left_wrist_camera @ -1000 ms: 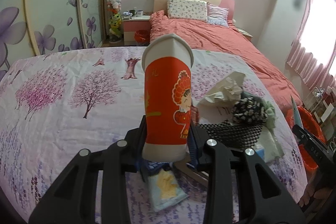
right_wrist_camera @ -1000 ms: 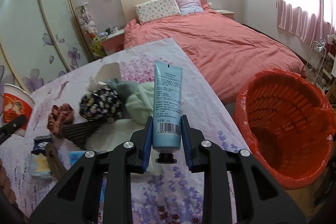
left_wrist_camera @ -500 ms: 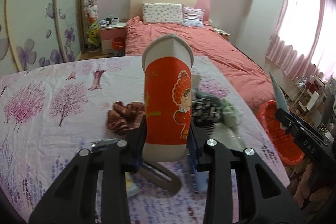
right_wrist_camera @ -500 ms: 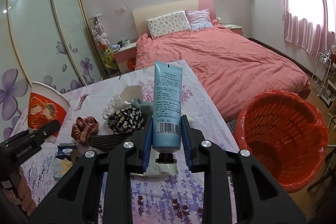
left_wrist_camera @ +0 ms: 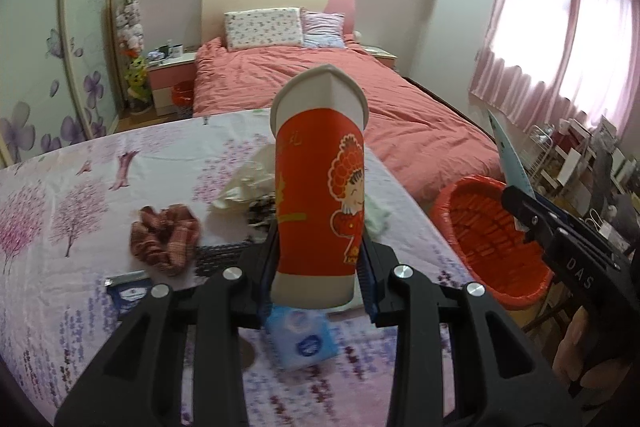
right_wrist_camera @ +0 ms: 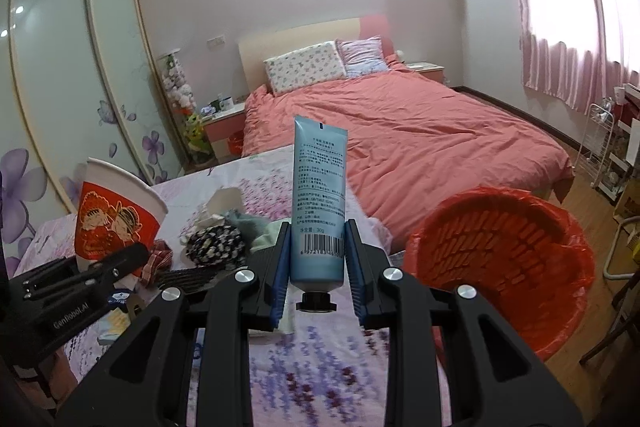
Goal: Collect trash
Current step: 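Carry the tube and the cup in both grippers over the orange basket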
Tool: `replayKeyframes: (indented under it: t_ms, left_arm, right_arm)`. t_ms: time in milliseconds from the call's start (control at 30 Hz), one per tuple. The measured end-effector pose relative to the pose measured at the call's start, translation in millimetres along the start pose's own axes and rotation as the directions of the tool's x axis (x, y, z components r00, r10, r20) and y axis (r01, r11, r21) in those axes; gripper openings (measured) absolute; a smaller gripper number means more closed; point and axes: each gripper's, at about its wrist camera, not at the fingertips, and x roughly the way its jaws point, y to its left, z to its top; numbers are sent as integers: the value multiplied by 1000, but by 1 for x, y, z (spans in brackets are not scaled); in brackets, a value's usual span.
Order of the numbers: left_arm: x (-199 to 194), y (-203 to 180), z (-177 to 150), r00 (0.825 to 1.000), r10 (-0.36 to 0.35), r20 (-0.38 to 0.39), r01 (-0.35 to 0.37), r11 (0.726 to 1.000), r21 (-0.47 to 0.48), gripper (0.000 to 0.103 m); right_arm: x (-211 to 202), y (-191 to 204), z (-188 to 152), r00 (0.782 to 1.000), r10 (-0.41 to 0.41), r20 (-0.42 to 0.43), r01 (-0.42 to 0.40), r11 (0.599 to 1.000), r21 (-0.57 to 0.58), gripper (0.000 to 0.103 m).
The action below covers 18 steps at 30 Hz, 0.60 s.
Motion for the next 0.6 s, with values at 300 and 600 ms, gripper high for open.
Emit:
replayKeyframes:
  t_ms: [300,600]
  left_arm:
    - [17,-45,2,996,-87,-23,88,995,50,34]
    - [48,-109,2,980,-187,-68,194,976,103,34]
  right_arm:
    - [-3,-48,1,998,-69,15,68,996,50,26]
    - [0,-104,-5,992,-129,3,128,984,126,27]
